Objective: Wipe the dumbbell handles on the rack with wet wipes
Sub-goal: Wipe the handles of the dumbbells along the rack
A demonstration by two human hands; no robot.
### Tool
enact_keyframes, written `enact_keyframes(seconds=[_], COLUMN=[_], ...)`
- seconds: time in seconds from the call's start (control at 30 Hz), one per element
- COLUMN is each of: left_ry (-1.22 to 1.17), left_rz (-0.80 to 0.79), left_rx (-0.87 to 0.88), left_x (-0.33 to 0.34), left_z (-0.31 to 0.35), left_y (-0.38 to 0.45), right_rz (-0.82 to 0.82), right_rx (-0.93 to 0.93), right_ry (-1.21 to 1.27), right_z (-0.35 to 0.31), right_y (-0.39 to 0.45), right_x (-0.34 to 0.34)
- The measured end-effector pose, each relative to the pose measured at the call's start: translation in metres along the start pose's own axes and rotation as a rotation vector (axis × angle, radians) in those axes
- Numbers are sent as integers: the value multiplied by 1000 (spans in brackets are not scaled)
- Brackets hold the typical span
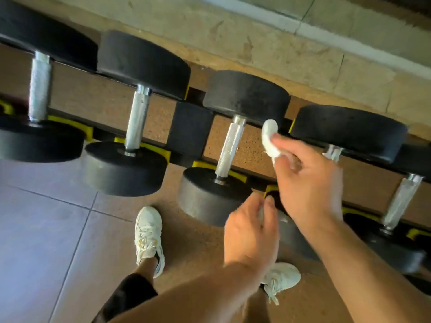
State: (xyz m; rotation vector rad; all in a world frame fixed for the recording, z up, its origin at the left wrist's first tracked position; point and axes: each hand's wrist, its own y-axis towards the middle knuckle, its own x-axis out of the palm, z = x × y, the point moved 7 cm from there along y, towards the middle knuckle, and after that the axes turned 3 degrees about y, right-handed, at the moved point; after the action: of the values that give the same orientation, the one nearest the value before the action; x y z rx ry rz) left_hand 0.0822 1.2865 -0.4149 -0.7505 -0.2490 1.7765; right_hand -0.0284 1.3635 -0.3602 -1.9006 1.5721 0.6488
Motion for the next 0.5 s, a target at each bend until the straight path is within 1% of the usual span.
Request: enact_keyframes(seconds=[0.1, 0.13, 0.17, 0.2, 0.27, 0.3, 0.37, 0.4, 0.5], left_ry=[128, 140, 149, 161, 186, 205, 218, 207, 122], left_rz=[-9, -13, -11, -6, 16, 29, 77, 108, 226], left_rx=[16, -7, -34, -65, -106, -113, -142, -184, -363], left_x=[-75, -96, -114, -128, -143, -142, -132, -124, -101], left_z=[-27, -34, -38, -40, -44, -46, -50, -54, -64], left_y=[5, 12, 20, 30, 50, 61, 82, 92, 109], right_rz=[11, 11, 23, 40, 73, 97, 160, 197, 249], right_rx=[-173, -167, -100, 17, 273, 363, 492, 540, 650], right_ry=[-180, -213, -235, -238, -181, -145, -84, -49, 85], right_z=[-19, -16, -7, 0, 12, 13, 8, 5, 11], right_y=[9, 16, 25, 31, 34, 33, 30, 30, 38], right_x=[47, 61, 72, 80, 97, 106, 117, 118, 122])
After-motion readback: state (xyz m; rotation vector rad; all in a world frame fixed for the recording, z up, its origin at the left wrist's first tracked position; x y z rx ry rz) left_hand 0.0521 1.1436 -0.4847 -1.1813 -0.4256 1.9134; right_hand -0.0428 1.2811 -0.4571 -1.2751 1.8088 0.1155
